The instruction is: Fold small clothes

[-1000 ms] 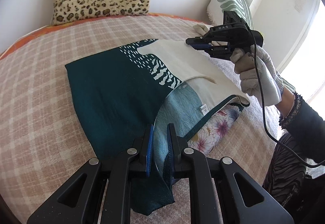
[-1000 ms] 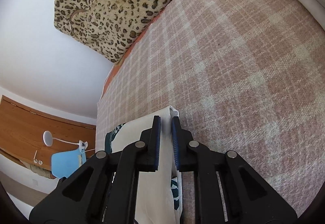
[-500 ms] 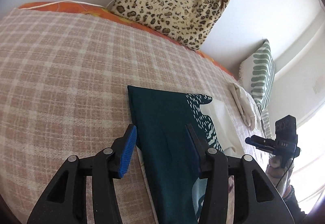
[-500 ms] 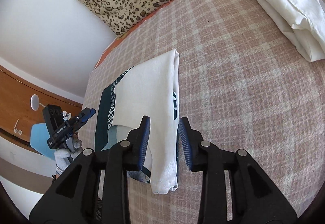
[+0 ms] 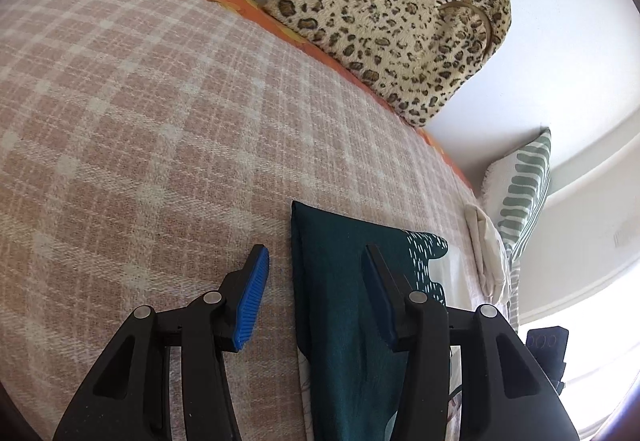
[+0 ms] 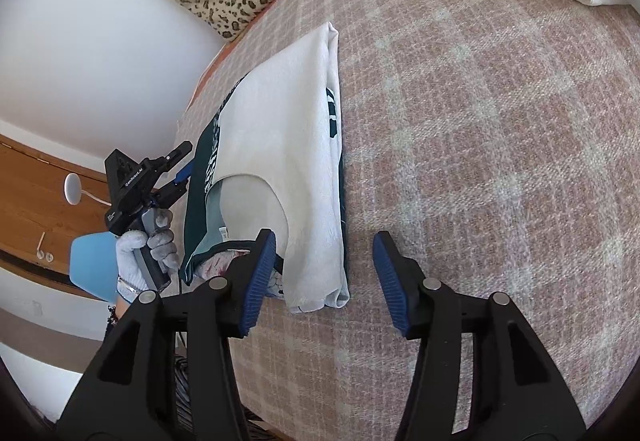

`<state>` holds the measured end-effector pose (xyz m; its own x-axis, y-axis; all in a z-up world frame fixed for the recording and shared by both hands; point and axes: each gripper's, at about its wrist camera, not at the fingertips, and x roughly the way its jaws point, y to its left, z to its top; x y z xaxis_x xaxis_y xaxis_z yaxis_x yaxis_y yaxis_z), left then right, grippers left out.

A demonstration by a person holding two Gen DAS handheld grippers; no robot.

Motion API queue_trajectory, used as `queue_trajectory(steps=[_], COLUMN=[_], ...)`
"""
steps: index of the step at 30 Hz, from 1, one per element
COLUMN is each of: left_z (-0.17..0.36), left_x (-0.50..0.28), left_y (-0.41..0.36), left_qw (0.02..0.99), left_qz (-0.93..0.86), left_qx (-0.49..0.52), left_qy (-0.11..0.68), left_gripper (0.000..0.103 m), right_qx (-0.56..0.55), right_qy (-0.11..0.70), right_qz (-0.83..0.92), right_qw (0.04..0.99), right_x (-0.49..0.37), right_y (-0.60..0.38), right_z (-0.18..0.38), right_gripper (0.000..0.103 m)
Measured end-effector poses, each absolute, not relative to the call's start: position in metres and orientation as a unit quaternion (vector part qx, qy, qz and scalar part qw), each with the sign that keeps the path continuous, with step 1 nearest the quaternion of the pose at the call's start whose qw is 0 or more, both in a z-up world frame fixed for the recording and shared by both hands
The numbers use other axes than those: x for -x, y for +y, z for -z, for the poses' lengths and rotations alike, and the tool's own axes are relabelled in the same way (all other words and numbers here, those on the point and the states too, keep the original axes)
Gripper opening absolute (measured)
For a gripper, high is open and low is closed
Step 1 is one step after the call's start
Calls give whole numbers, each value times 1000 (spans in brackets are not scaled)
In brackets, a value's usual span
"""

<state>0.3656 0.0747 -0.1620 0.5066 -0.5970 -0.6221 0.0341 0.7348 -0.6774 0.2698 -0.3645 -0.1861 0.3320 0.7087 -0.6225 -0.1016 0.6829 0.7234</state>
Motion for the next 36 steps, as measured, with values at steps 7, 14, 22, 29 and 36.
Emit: queue_trajectory(steps=[7,14,22,29,36], left_z=[167,169,174,169,168], left_x=[-379,-382,-384,-382,-381], left_y=[64,51,45,37,38], left_qw=[803,803,800,810,813], left_qz=[217,236,228,225,222], left_qx=[333,326,321,296,295], left_qy=[444,441,452,454,451], left_gripper=[46,44,12,7,6], right_qx=[-317,-338,-344,-390,-408], right_qy=[511,498,492,479,481], right_qz=[-310,-333,-337,-339,-332], right_qw=[736,726,725,709,702], right_x=[-276,-275,-276,-274,-275], right_y=[-352,-337,-321,-329,-330], right_z=[191,198,197,203,207], right_gripper=[61,54,50,47,41])
